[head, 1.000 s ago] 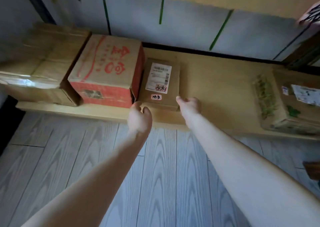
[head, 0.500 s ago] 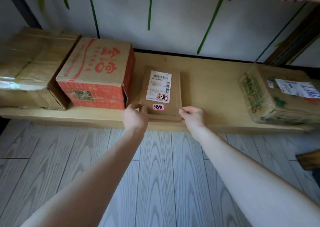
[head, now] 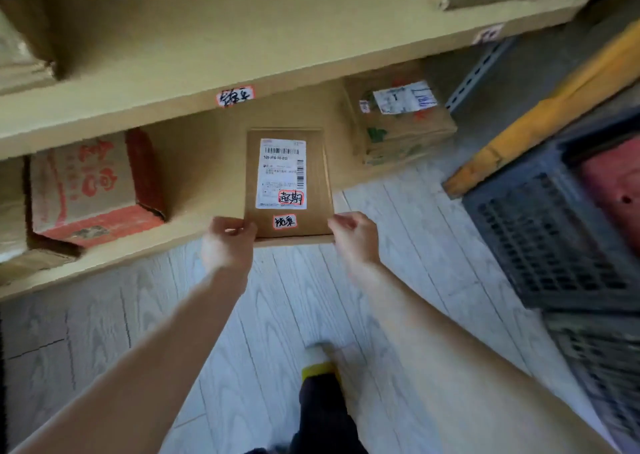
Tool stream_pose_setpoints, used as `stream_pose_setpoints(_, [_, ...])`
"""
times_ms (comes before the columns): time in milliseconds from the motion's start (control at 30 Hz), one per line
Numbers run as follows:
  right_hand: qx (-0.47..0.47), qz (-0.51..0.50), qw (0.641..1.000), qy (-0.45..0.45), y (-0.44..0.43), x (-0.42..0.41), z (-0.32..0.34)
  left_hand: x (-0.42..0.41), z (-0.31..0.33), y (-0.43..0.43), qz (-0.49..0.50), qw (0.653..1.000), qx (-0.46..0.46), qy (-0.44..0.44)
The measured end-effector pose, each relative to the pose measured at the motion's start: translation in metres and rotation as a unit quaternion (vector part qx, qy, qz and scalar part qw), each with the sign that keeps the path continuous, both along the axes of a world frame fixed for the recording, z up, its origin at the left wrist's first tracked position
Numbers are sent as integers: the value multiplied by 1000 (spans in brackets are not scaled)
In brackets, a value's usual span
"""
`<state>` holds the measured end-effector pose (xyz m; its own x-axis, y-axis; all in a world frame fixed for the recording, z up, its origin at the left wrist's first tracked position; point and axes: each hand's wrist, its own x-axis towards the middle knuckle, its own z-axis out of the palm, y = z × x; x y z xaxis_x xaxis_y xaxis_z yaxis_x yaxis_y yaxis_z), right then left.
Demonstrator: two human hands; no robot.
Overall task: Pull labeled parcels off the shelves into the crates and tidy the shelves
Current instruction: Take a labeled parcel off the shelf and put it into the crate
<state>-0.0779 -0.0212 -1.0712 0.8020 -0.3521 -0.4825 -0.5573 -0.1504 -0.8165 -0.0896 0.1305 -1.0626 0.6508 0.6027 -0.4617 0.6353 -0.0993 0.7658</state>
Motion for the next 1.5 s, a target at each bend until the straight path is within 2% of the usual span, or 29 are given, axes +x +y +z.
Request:
stream_pose_setpoints(167, [80,-147,985,52,-107,-95,108,-51,96,-99,-120,986,-96,59])
stream_pose_setpoints(367, [140,-307,937,88,-247,-199,208,-112,190,-247,-277,940,-181,78])
stream_pose_setpoints(533, [178,-442,877,60,-361,-254,235,-140,220,-381,-353,914,-176,90])
stream_pose_setpoints(600, [208,-468,858,45,-409,-271,234,-148,222,-435,-380,905,-171,89])
stream_pose_setpoints(700, [226,-474,848,65,-476,-297,228,-161,218,-510,-405,895,-151,112])
stream_pose_setpoints(867, [268,-457,843,90,-570,-315,206,-166,187,-617,-406,888,-154,154])
stream_pose_setpoints(967, [295,-500,810,90,-615,-306,175,-158,153,-674,-400,883,-162,184])
stream_pose_setpoints(1067, [321,-536,775,95,-657,-289,126,-148,105,-728,-333,880,-210,266])
stream_pose_setpoints(1167, [311,-551,766,113,-695,-264,67,-133,49,-777,-284,870,-231,331])
stream_pose_setpoints(1233, [296,-564,762,119,-718,-246,25,-119,9,-807,-285,873,-224,327])
stream_pose_setpoints(1367, [304,-604,730,97,-762,-208,-52,-87,-63,-856,-298,884,-199,300])
stream_pose_setpoints(1500, [314,-631,705,79,-791,-176,-95,-60,-106,-886,-297,888,-198,288])
